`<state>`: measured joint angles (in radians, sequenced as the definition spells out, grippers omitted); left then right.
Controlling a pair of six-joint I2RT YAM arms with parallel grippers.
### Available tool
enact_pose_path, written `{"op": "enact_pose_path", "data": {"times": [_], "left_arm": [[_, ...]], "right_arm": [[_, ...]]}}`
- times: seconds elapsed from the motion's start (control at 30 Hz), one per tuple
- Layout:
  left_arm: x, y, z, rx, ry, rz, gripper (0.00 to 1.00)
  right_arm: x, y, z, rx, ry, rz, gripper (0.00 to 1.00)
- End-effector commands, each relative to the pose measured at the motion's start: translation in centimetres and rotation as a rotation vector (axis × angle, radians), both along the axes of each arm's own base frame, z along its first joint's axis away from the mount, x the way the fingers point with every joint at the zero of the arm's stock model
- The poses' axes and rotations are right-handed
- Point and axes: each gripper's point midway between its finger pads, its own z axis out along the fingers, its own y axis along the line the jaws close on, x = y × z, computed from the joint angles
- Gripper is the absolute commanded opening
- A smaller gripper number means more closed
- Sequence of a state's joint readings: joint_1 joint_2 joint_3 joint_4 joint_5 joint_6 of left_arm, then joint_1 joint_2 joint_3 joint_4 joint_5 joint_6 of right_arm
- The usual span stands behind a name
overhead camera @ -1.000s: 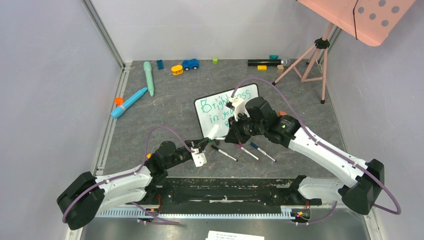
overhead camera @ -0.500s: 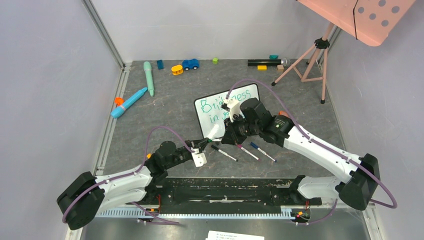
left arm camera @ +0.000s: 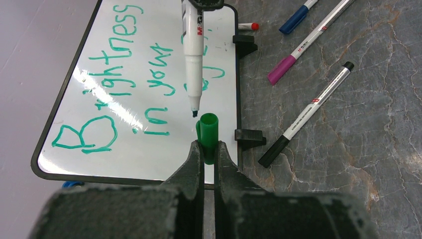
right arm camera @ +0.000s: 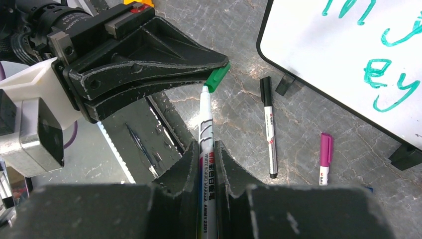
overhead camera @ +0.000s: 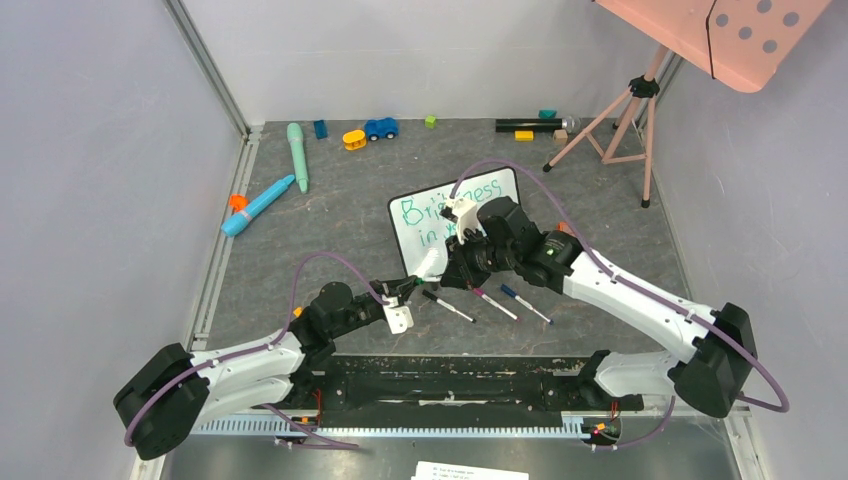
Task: Write a sentence on the whiteboard
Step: Close the whiteboard marker at the center of the board.
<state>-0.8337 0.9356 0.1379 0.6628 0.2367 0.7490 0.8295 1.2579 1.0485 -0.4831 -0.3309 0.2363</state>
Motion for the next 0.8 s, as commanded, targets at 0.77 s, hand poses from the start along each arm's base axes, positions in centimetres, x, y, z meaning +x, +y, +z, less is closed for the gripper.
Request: {"op": "enact_pose_path", "data": {"times": [0.77], "left_arm": [[0.6, -1.6, 1.7, 0.067, -0.006, -0.023, 0.02]], "right_arm": [[2.5, 0.3, -1.9, -0.1, -0.053, -0.094, 0.0]]}}
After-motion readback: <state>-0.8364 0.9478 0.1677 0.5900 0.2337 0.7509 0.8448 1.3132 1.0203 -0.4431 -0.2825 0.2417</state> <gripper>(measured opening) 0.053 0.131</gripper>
